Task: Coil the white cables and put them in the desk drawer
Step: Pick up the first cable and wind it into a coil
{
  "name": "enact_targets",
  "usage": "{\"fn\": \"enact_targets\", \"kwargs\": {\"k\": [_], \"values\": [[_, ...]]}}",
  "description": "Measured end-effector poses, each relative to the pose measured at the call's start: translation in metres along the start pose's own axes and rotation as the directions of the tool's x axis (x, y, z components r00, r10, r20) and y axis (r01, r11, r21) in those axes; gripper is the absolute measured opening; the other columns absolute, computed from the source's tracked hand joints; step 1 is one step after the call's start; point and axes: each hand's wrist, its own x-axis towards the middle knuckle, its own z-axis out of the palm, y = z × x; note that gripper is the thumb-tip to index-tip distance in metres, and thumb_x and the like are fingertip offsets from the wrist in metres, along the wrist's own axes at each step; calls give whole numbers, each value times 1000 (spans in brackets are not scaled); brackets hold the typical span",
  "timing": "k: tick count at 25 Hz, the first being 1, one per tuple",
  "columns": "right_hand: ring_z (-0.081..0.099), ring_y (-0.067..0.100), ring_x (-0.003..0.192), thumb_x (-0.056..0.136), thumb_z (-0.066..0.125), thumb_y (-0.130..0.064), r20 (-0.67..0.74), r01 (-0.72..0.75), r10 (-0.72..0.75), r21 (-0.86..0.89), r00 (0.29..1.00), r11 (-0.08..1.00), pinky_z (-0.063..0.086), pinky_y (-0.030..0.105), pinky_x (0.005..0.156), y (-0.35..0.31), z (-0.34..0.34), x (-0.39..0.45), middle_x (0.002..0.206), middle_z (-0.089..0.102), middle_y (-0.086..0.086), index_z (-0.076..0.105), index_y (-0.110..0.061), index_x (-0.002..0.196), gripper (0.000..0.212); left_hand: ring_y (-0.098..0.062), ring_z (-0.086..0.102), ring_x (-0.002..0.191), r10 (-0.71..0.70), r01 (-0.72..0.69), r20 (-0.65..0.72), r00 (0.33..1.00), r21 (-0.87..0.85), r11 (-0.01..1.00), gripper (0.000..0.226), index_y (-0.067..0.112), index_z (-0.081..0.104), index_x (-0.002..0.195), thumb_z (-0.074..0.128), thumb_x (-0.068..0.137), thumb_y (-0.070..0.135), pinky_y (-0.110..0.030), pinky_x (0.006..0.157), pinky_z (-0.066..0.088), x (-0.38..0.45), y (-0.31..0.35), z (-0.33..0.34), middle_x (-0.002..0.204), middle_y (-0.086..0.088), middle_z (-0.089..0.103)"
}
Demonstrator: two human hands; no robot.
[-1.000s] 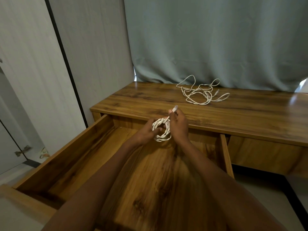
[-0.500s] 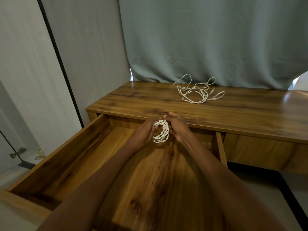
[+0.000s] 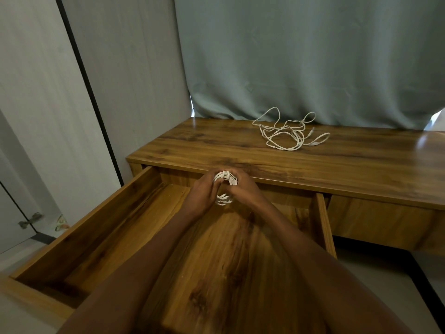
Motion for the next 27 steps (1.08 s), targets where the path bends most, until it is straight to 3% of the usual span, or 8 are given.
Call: {"fn": "enact_targets", "kwargs": {"k": [3,6,9,11,15,19,23,27], "values": [[72,15,85,66,63,-20,-45,-23,19,-80,999,997,57,36,76,-2,-7,-2,90,77,-4,76,-26,95,32,-12,61,102,5,-5,18,1000,10,1000,29,12,55,129,48,104,24,-13,83,38,2,1,3,117,-5,67],[70,17,69,61,66,-15,-42,-145,146,18,988,989,57,45,70,-3,-12,0,76,76,6,76,-13,80,22,-12,65,96,-22,23,23,999,-50,999,26,14,58,125,50,103,25,-24,81,47,2,-1,1,110,-1,69],[65,24,69,67,67,1,63,-269,263,141,963,953,50,39,66,-2,-17,1,77,73,15,73,7,86,22,-7,67,95,-85,102,88,993,-218,971,25,18,59,124,52,102,29,-28,80,52,-2,-3,-4,108,7,70],[68,23,75,74,69,4,147,-292,273,136,951,947,52,33,68,1,-25,0,85,76,15,75,3,89,16,-8,65,105,-91,128,132,987,-305,944,28,18,57,128,53,102,25,-27,87,52,-3,-1,-3,116,6,68],[70,9,77,87,76,-8,312,-166,114,145,943,975,55,21,72,6,-35,-4,89,77,7,75,-4,103,17,-10,63,111,-123,189,179,976,-421,887,29,15,58,130,52,103,18,-22,92,49,1,4,-1,120,4,67],[71,13,81,80,80,-46,134,31,-25,-40,991,999,54,37,77,10,-28,1,92,77,5,80,-22,93,28,-7,67,95,-242,300,182,953,-461,835,21,19,63,120,49,103,20,-23,82,52,4,6,-3,104,5,72],[61,8,103,85,59,-69,-51,242,-313,-520,948,819,50,34,80,13,-21,-2,116,64,-11,68,-39,122,49,-12,59,62,-301,371,221,928,-446,815,27,15,66,97,45,105,31,-29,59,46,3,6,-5,68,5,64],[63,9,94,99,46,-57,-70,398,-563,-637,823,660,53,33,70,15,-14,-2,114,63,-11,75,-22,103,46,-8,58,55,-371,444,254,893,-370,816,43,12,70,88,40,105,38,-25,53,43,7,9,-7,61,3,65]]}}
